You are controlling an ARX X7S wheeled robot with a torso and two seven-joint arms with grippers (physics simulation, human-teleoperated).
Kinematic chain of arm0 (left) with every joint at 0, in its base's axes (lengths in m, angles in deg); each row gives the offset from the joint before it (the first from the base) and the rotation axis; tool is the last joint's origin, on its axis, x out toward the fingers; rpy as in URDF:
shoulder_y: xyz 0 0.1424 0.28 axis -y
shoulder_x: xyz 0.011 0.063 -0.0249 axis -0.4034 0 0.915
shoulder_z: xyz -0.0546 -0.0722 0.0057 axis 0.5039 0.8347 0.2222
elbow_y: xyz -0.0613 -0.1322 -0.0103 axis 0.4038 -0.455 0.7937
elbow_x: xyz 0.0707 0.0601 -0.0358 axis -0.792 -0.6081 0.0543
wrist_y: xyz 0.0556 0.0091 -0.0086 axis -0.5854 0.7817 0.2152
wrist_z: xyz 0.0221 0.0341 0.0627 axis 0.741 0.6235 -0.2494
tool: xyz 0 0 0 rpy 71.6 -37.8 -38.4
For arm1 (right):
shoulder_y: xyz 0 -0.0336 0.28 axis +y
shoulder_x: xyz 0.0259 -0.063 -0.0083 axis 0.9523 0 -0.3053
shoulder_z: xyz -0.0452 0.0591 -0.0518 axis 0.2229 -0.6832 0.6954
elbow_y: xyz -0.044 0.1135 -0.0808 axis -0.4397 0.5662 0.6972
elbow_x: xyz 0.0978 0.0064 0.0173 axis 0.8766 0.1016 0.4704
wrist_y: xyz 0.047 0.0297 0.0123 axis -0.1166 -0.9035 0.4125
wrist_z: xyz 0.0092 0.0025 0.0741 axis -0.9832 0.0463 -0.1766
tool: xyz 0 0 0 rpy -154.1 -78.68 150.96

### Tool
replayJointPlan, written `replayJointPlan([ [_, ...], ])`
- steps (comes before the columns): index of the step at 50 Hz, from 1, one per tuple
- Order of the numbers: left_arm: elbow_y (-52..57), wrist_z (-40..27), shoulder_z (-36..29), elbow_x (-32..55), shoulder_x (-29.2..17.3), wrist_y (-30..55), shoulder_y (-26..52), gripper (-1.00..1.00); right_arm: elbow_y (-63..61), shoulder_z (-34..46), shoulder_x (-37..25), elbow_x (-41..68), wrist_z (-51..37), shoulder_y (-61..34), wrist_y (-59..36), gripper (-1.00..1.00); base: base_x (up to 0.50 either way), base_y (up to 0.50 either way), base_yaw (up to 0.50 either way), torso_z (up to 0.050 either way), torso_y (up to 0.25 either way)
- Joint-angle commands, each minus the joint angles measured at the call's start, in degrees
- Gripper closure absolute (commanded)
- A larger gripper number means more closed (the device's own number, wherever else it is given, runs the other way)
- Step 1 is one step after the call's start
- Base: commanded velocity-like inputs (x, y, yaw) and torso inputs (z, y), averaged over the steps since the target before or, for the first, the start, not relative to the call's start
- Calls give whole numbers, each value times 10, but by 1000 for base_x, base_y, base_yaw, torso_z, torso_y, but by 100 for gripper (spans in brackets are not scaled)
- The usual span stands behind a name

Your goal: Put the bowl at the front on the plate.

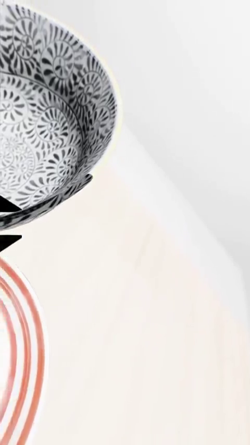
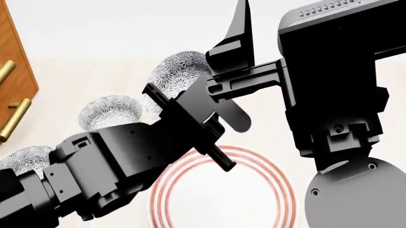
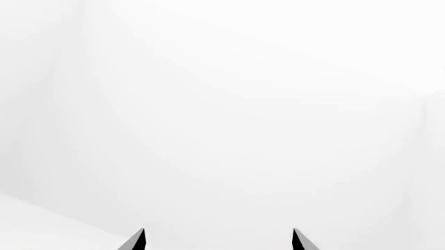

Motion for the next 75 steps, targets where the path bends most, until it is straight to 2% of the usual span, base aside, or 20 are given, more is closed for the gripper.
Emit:
replayJointPlan([
  [1,-2,25,-21,-1,1,11,20,100,-1,0,-1,3,-2,-3,-2,-100,0,0,0,0,0],
  [9,20,55,-22,-13,1,27,23,100,2,0,-2,4,-2,-9,-4,-100,0,0,0,0,0],
  [23,37,77,-20,-19,1,55,29,100,6,0,-4,4,-4,-5,3,-100,0,0,0,0,1],
  [47,91,104,-19,-48,1,148,42,100,-14,-12,-9,12,-14,8,-4,-100,0,0,0,1,0],
  [75,142,151,-21,-89,1,206,37,100,-22,-20,-13,18,-22,18,-3,-100,0,0,0,0,0],
])
